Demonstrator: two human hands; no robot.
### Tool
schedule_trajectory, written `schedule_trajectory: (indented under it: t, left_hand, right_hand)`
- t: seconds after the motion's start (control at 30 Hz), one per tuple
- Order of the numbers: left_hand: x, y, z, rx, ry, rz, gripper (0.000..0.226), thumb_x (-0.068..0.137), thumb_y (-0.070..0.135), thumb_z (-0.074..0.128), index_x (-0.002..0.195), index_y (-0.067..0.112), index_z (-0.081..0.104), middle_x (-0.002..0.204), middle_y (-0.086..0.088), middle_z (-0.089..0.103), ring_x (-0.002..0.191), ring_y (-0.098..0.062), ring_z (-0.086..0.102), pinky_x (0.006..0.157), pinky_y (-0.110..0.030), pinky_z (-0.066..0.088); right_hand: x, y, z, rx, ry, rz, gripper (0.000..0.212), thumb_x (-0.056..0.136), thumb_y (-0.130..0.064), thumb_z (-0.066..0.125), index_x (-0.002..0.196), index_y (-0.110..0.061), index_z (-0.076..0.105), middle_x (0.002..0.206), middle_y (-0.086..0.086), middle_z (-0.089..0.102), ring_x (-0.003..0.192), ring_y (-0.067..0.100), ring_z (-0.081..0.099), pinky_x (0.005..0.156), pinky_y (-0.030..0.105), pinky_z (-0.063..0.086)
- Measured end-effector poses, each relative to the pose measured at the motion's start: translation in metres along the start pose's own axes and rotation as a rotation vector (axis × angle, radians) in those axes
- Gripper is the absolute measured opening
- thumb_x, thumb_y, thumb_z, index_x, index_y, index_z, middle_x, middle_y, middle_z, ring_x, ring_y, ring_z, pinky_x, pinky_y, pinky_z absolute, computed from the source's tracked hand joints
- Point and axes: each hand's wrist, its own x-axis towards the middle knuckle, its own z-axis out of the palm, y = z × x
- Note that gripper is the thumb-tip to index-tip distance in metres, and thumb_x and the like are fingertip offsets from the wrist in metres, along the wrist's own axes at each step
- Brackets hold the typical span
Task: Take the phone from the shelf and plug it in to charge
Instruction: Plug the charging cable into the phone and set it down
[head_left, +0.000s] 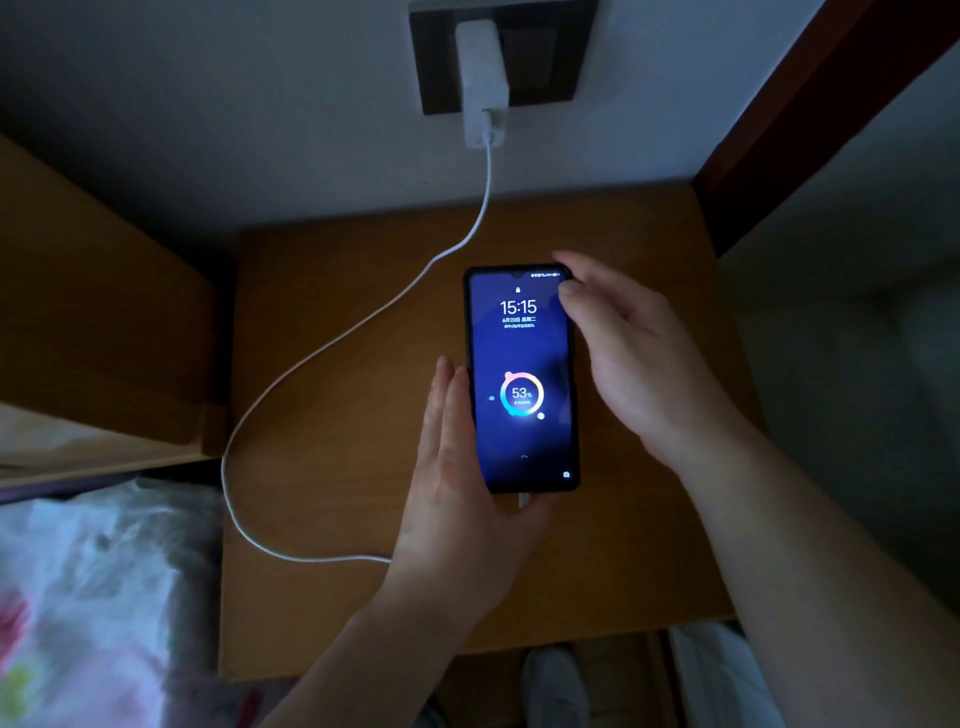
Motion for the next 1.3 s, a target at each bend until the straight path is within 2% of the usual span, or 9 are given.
schedule_trajectory:
  t: [0.07, 0.1, 0.17, 0.23, 0.43, 0.6, 0.9, 1.17, 1.3]
  left_hand:
    - [0.001, -0.002, 0.002, 0.018, -0.023, -0.012, 0.121, 0.073, 0.030, 0.093, 0.164, 0.025, 0.013, 0.174, 0.010, 0.004, 0.160, -0.007, 0.001, 0.126, -0.045, 0.027]
    - [0.002, -0.002, 0.004, 0.031, -0.034, -0.016, 0.120, 0.074, 0.031, 0.092, 0.164, 0.024, 0.013, 0.174, 0.010, 0.001, 0.159, -0.005, -0.006, 0.128, -0.046, 0.023]
    - [0.003, -0.005, 0.007, 0.057, -0.051, -0.020, 0.120, 0.075, 0.034, 0.091, 0.163, 0.024, 0.012, 0.174, 0.010, -0.003, 0.155, -0.001, -0.015, 0.130, -0.047, 0.014]
    - [0.005, -0.008, 0.013, 0.074, -0.049, -0.017, 0.121, 0.074, 0.037, 0.091, 0.164, 0.024, 0.011, 0.174, 0.009, -0.005, 0.153, 0.001, -0.019, 0.131, -0.045, 0.005]
    - [0.014, -0.015, 0.030, 0.142, -0.007, 0.010, 0.121, 0.070, 0.044, 0.089, 0.163, 0.026, 0.013, 0.175, 0.006, -0.006, 0.156, -0.004, -0.022, 0.120, -0.027, -0.018]
    - [0.017, -0.021, 0.036, 0.181, 0.007, 0.022, 0.118, 0.069, 0.046, 0.085, 0.161, 0.030, 0.013, 0.175, 0.007, -0.005, 0.157, -0.005, -0.022, 0.121, -0.032, -0.019]
    - [0.021, -0.026, 0.040, 0.224, -0.015, 0.073, 0.125, 0.070, 0.058, 0.082, 0.163, 0.030, 0.004, 0.164, 0.021, -0.014, 0.146, 0.004, -0.037, 0.115, -0.023, -0.028]
    - [0.023, -0.028, 0.040, 0.278, -0.017, 0.076, 0.132, 0.069, 0.063, 0.084, 0.164, 0.026, 0.002, 0.174, 0.006, -0.008, 0.151, -0.006, -0.031, 0.116, -0.023, -0.027]
    - [0.030, -0.024, 0.033, 0.262, -0.058, 0.082, 0.139, 0.063, 0.079, 0.075, 0.157, 0.036, -0.018, 0.169, 0.011, -0.021, 0.147, -0.004, -0.039, 0.116, -0.026, -0.027]
  right_hand:
    - [0.001, 0.004, 0.001, -0.030, -0.003, 0.021, 0.039, 0.110, -0.036, 0.051, 0.149, -0.030, 0.053, 0.126, -0.015, 0.068, 0.106, -0.011, 0.067, 0.077, 0.014, 0.057]
    - [0.002, 0.007, 0.000, -0.066, -0.005, 0.033, 0.042, 0.109, -0.040, 0.051, 0.150, -0.031, 0.052, 0.137, -0.008, 0.065, 0.119, -0.004, 0.063, 0.091, 0.024, 0.058]
    - [0.003, 0.011, -0.001, -0.206, -0.009, 0.057, 0.052, 0.103, -0.050, 0.048, 0.152, -0.034, 0.048, 0.159, -0.001, 0.050, 0.150, 0.018, 0.039, 0.117, 0.048, 0.040]
    - [0.004, 0.013, 0.000, -0.361, 0.010, 0.056, 0.062, 0.096, -0.056, 0.044, 0.154, -0.034, 0.046, 0.169, -0.003, 0.036, 0.160, 0.026, 0.013, 0.127, 0.052, 0.016]
    - [0.012, 0.021, 0.004, -0.559, 0.006, 0.060, 0.068, 0.092, -0.064, 0.041, 0.154, -0.037, 0.042, 0.175, -0.006, 0.017, 0.160, 0.022, -0.007, 0.124, 0.048, -0.008]
    - [0.018, 0.031, 0.004, -0.620, -0.003, 0.054, 0.068, 0.093, -0.066, 0.043, 0.154, -0.036, 0.041, 0.176, -0.004, 0.014, 0.160, 0.024, -0.009, 0.123, 0.049, -0.011]
    - [0.024, 0.050, 0.002, -0.774, 0.017, 0.014, 0.068, 0.101, -0.065, 0.046, 0.160, -0.034, 0.031, 0.177, -0.004, 0.003, 0.160, 0.023, -0.012, 0.123, 0.048, -0.014]
    - [0.024, 0.054, 0.004, -0.854, 0.005, -0.005, 0.086, 0.094, -0.075, 0.036, 0.165, -0.032, 0.014, 0.178, -0.002, -0.003, 0.160, 0.026, -0.014, 0.123, 0.049, -0.013]
    - [0.020, 0.048, 0.003, -0.808, 0.010, 0.035, 0.086, 0.098, -0.073, 0.042, 0.166, -0.030, 0.012, 0.178, -0.002, -0.002, 0.160, 0.025, -0.013, 0.124, 0.049, -0.011]
